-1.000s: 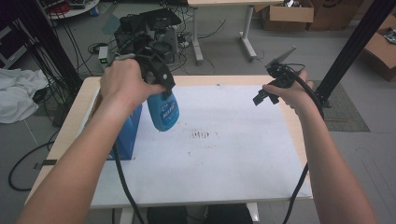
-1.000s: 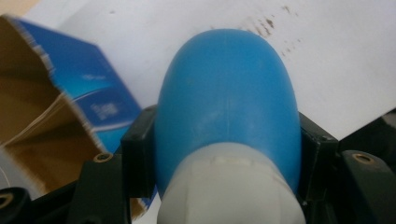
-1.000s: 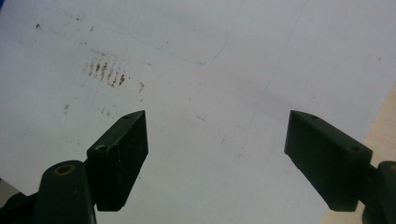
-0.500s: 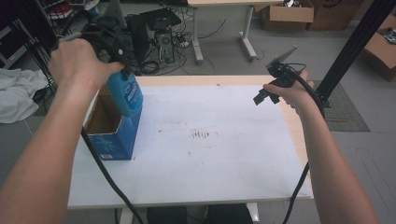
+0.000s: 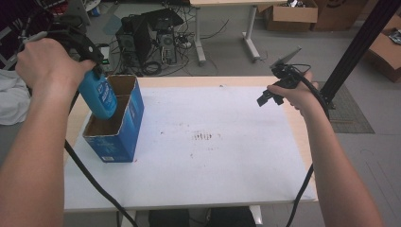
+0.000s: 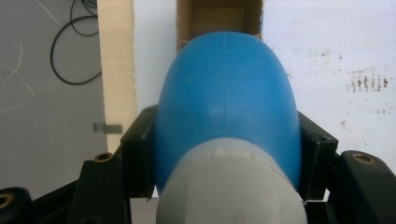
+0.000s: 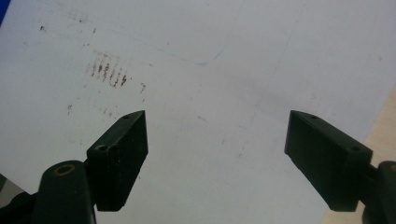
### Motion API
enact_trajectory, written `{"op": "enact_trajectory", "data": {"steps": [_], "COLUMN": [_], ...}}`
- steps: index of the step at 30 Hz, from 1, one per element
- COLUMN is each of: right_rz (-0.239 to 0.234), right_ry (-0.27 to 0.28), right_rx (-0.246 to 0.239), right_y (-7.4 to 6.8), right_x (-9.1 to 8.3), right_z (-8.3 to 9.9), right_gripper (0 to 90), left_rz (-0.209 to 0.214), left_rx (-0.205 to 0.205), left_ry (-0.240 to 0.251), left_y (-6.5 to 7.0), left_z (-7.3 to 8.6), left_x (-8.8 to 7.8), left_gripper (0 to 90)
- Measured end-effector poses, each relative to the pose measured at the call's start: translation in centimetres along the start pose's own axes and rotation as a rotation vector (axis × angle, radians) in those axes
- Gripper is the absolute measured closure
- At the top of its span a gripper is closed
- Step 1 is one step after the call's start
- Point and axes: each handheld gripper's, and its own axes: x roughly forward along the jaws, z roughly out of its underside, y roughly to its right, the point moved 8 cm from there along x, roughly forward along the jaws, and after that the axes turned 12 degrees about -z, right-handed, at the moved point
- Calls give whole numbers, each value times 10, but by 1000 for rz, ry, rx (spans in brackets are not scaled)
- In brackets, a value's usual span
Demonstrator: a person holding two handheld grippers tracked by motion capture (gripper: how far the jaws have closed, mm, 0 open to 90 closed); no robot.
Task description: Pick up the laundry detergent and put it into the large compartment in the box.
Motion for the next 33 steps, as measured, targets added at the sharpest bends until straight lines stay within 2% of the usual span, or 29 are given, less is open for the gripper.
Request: {"op": "enact_trajectory", "data": {"steps": [6,13,17,19,22,23,24,28,30,31,33], "right_rz": [3,5,8,8,14,14,19,16,17,17,17], "right_ry": [2,-3,-1,-1,-5,-5,-11,-12,-13,-13,-11], "right_rx": [7,4,5,5,5,5,4,3,-1,-1,2], "right_y": [1,1,2,2,3,3,3,2,1,1,1], "right_x": [-1,-1,-1,-1,0,0,1,2,2,2,2], "right_z": [1,1,2,2,3,3,3,3,3,3,3], "right_gripper": [215,216,216,216,216,216,216,216,217,217,217], "left_rz": [3,10,1,1,1,1,3,-2,2,2,10], "left_rx": [-7,-2,11,15,32,32,39,50,61,61,66], "left_ry": [0,-15,-38,-44,-59,-59,-62,-72,-94,-94,-102], "left_y": [-3,2,7,8,14,14,17,21,25,25,29], "left_z": [0,1,4,5,7,7,8,10,12,12,14], "left_x": [7,20,38,41,57,57,65,76,88,88,99], "left_gripper": [385,386,386,386,386,386,386,386,385,386,386]}}
